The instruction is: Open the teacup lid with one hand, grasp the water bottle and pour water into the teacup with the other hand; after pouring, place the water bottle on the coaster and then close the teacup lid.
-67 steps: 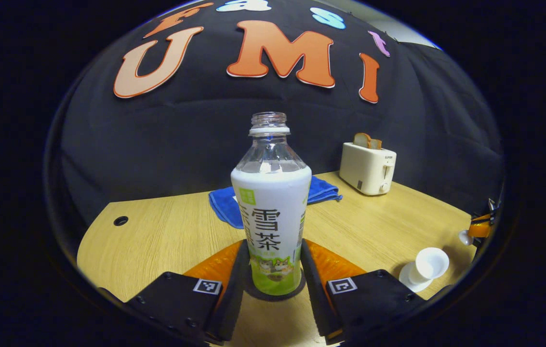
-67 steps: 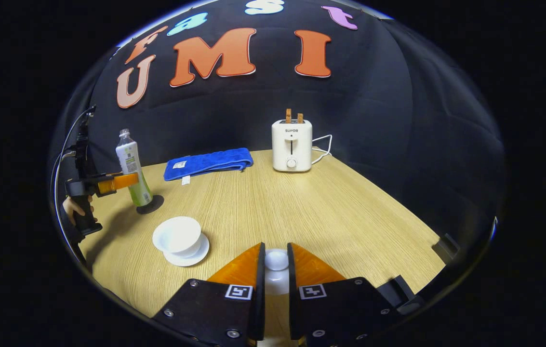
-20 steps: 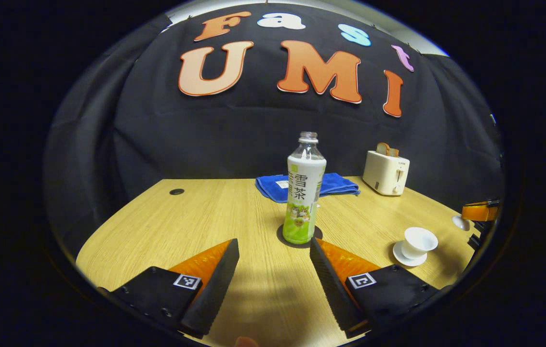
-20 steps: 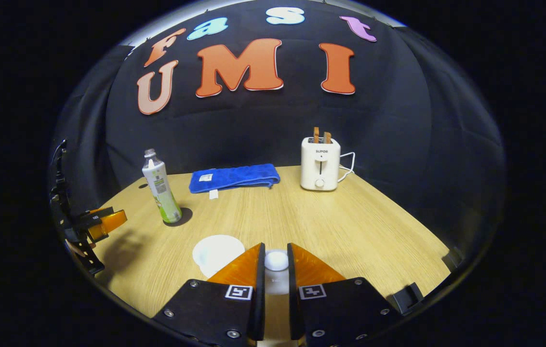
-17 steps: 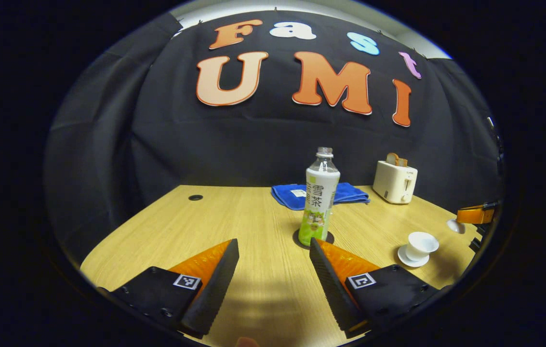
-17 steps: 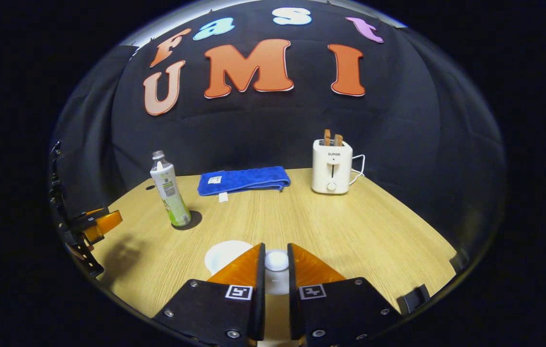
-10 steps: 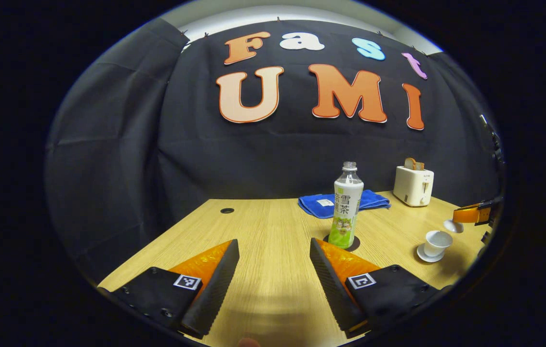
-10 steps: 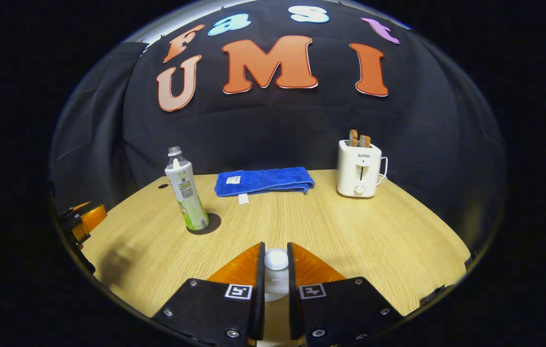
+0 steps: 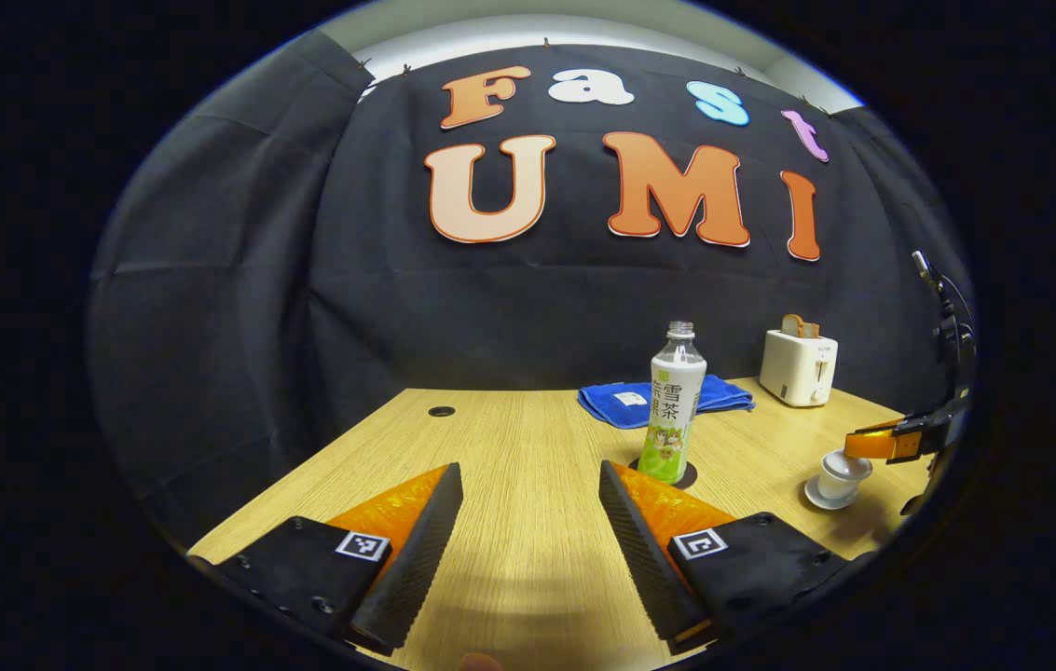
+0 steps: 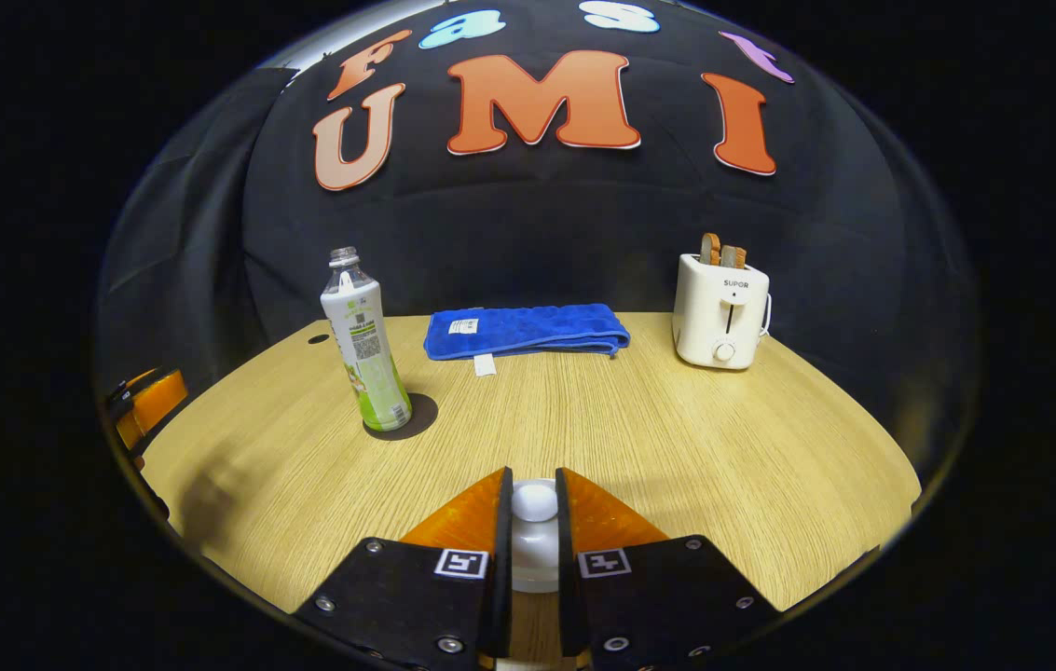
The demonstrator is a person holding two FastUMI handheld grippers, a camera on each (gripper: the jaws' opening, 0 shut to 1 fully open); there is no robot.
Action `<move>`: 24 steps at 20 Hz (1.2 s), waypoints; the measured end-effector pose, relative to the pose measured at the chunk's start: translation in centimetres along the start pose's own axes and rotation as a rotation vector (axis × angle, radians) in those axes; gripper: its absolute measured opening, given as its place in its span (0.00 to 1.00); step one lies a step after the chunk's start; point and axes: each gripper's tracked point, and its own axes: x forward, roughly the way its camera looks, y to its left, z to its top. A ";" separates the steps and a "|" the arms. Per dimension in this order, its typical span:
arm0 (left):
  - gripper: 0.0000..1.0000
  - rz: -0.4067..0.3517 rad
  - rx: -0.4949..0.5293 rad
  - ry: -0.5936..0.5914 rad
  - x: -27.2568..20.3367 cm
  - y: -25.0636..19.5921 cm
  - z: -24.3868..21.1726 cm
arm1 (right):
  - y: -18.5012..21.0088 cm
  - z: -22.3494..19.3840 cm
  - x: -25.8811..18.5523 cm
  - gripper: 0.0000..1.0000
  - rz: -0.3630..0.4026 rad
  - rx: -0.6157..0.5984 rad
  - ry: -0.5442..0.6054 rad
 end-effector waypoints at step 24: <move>0.94 0.001 -0.015 -0.029 -1.3 -0.9 1.9 | -3.9 3.6 -5.7 0.74 -0.071 -0.010 -0.123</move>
